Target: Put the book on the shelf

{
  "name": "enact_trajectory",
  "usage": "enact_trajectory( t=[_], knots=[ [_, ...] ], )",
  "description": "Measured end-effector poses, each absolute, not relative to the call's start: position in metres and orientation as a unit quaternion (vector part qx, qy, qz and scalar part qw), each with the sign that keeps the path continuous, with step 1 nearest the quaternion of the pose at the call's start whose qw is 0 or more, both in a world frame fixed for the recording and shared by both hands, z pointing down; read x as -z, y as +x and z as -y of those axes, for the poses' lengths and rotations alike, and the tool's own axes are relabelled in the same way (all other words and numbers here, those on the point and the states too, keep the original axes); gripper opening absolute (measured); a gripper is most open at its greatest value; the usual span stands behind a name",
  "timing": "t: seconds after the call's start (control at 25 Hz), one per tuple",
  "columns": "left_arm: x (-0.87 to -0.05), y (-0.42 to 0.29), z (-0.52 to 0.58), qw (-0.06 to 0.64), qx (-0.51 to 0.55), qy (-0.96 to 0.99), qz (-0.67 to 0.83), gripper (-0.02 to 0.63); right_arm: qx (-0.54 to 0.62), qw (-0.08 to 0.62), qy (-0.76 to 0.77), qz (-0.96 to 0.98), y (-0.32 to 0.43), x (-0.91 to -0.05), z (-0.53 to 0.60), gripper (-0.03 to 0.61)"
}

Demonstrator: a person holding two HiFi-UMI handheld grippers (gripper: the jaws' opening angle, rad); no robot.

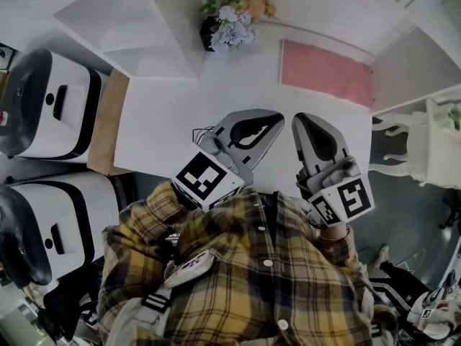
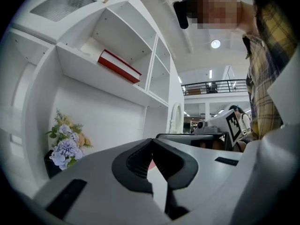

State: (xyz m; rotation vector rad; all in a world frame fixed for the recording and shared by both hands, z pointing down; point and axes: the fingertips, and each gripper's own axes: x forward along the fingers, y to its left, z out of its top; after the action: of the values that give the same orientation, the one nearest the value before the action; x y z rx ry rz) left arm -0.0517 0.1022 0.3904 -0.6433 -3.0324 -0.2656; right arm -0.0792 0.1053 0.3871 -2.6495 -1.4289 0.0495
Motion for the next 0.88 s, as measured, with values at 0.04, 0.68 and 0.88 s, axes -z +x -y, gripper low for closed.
enact_trajectory(
  t=[0.04,0.68,0.88],
  knots=[
    [-0.3897,-0.0516,-0.1022,0.016,0.083,-0.205,0.975,0.018,-0.016,0.065,-0.879,0.473,-0.0782,-0.3870,-0.1054,0.015],
    [-0.3839,-0.0535,-0.1018,0.016,0.073,-0.200,0.977,0.018,-0.012,0.072,-0.879,0.472,-0.0753,-0.3892,-0.1057,0.015],
    [-0.3893,-0.0494,-0.1017,0.024,0.073,-0.200,0.977,0.018,-0.012,0.074,-0.880,0.470,-0.0738,-0.3896,-0.1051,0.015]
  ],
)
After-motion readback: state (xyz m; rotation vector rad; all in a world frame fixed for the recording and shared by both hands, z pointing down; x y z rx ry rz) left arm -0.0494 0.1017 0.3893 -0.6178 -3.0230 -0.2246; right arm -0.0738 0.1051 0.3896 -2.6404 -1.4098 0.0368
